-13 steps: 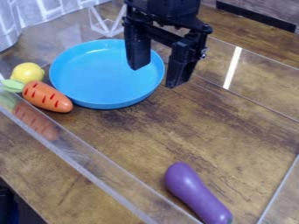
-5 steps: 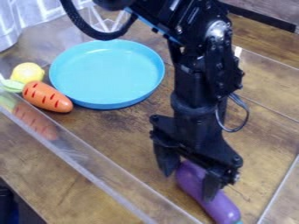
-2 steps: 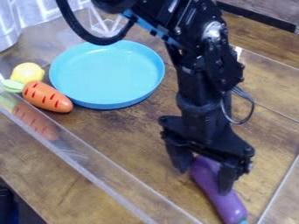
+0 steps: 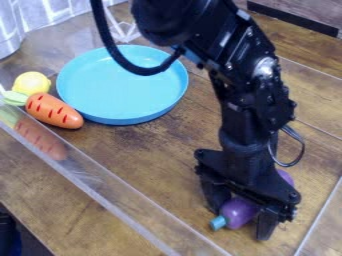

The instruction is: Put the purple eggplant in the blue tray

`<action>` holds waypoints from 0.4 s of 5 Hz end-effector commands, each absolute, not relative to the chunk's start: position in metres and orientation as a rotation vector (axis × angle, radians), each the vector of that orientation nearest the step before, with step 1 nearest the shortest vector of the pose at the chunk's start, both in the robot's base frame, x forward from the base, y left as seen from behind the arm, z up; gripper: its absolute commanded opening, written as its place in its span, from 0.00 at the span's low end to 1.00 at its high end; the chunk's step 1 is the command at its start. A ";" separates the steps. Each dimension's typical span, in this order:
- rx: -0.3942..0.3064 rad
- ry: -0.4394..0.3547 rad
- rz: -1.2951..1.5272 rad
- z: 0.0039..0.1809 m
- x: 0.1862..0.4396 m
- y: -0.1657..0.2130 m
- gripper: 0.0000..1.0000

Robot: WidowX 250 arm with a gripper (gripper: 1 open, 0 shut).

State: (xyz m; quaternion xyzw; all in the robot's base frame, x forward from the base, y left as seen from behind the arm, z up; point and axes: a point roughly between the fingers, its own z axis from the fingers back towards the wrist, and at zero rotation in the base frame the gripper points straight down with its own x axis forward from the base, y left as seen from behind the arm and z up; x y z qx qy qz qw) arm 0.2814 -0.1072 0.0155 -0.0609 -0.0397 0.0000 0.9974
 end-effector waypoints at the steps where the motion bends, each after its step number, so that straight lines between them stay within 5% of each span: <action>1: -0.122 -0.025 0.017 0.011 0.270 -0.105 0.00; 2: -0.135 -0.005 0.017 0.015 0.266 -0.105 0.00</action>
